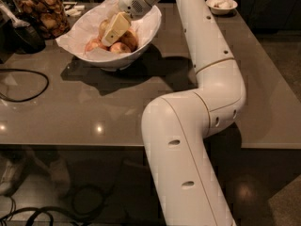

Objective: Pick apple from white bowl

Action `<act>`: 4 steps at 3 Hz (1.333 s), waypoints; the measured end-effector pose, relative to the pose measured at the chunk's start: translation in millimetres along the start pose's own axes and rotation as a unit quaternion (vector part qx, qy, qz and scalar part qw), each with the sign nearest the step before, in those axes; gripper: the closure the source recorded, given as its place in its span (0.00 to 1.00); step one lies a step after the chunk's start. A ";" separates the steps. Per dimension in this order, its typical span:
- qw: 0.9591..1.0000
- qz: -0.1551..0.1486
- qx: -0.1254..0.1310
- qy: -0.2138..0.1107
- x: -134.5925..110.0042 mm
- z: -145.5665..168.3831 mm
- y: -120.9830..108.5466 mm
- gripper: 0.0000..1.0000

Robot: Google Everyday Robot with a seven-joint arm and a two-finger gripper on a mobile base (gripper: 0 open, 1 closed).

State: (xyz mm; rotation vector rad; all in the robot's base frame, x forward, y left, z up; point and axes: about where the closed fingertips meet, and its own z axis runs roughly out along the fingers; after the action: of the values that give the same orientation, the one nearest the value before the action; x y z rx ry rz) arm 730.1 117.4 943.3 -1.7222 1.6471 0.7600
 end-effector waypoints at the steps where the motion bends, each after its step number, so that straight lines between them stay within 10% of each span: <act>1: 1.000 -0.021 0.008 0.009 -2.5 -3.9 -0.6 0.15; 4: 0.998 -0.050 0.027 0.034 12.2 -15.1 -7.5 0.11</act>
Offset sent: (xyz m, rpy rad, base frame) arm 0.1344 -0.0490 0.0883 -0.1005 -0.0844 0.0683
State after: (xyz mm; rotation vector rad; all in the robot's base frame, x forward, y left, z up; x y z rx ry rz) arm 738.0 98.1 943.9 -1.7951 1.5985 0.6107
